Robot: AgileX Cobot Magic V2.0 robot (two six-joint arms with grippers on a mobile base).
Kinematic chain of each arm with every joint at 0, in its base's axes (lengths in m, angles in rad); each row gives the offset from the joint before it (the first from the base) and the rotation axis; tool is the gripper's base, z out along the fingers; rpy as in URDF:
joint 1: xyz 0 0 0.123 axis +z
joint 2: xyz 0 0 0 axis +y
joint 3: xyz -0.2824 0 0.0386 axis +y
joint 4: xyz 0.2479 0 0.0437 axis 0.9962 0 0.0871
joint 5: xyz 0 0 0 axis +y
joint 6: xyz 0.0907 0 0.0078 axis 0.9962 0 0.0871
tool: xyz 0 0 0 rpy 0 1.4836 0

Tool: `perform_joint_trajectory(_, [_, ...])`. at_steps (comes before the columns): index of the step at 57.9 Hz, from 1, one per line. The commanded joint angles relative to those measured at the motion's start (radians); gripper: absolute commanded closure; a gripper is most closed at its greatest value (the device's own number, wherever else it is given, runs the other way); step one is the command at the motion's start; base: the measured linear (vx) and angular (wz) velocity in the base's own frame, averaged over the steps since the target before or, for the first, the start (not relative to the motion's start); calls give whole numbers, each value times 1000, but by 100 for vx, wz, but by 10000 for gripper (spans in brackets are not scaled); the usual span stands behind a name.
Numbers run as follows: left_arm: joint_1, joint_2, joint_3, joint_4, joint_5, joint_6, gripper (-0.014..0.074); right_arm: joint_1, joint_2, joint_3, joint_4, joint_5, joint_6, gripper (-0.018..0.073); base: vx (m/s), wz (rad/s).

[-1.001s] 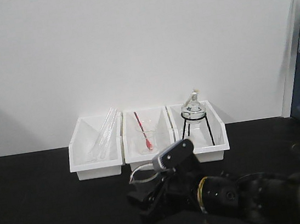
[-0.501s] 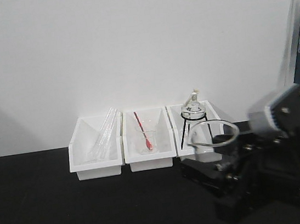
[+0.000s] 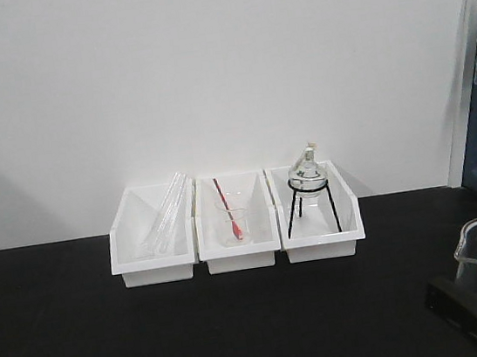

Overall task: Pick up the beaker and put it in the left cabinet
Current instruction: 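Lift the beaker with the right gripper and pull it toward the body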

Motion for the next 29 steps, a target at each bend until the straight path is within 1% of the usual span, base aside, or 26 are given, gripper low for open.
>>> perform_joint_trajectory(1, [-6, -18, 16, -8, -84, -3, 596, -4, -3, -30, -46, 35, -1, 564, 0, 0])
perform_joint_trajectory(29, [-6, -18, 16, -8, -84, -3, 596, -4, -3, -30, -46, 35, -1, 564, -1, 4])
